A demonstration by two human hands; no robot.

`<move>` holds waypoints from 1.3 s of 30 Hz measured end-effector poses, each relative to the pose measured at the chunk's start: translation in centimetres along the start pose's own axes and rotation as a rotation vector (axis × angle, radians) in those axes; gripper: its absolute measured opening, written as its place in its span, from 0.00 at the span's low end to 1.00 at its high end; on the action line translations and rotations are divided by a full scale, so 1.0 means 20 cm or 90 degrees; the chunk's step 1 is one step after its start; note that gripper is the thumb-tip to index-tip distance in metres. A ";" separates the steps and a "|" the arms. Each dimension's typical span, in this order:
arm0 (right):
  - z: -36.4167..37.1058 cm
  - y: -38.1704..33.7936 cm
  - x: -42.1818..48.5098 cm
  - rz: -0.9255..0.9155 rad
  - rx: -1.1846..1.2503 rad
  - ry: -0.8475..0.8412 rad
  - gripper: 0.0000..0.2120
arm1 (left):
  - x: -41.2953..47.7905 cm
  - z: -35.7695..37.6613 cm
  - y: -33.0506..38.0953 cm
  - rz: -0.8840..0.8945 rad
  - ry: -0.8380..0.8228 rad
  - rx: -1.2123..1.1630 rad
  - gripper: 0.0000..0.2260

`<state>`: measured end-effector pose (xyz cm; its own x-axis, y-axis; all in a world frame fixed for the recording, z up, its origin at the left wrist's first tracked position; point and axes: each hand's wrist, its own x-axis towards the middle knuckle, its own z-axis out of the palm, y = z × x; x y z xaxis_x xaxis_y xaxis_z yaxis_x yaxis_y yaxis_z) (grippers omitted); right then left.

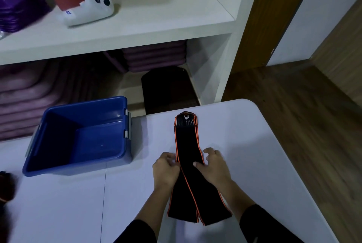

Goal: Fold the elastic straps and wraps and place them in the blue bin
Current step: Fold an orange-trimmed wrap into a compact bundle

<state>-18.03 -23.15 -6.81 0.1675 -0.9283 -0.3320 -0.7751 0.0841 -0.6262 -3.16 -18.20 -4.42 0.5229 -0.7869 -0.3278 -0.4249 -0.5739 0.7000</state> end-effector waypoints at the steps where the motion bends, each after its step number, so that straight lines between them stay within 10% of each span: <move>1: -0.01 0.02 -0.02 0.006 -0.006 -0.012 0.26 | -0.03 0.00 -0.01 -0.009 -0.018 0.009 0.10; 15: -0.07 0.20 -0.31 0.067 -0.002 -0.083 0.20 | -0.38 0.10 -0.05 -0.036 -0.159 0.026 0.17; 39: -0.02 0.06 -0.34 0.183 0.536 -0.158 0.16 | -0.29 -0.08 -0.05 -0.069 -0.220 -0.197 0.14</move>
<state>-20.26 -16.80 -4.98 0.2381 -0.7353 -0.6345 -0.1245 0.6248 -0.7708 -4.53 -12.73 -2.32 0.2529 -0.7857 -0.5645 -0.1147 -0.6037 0.7889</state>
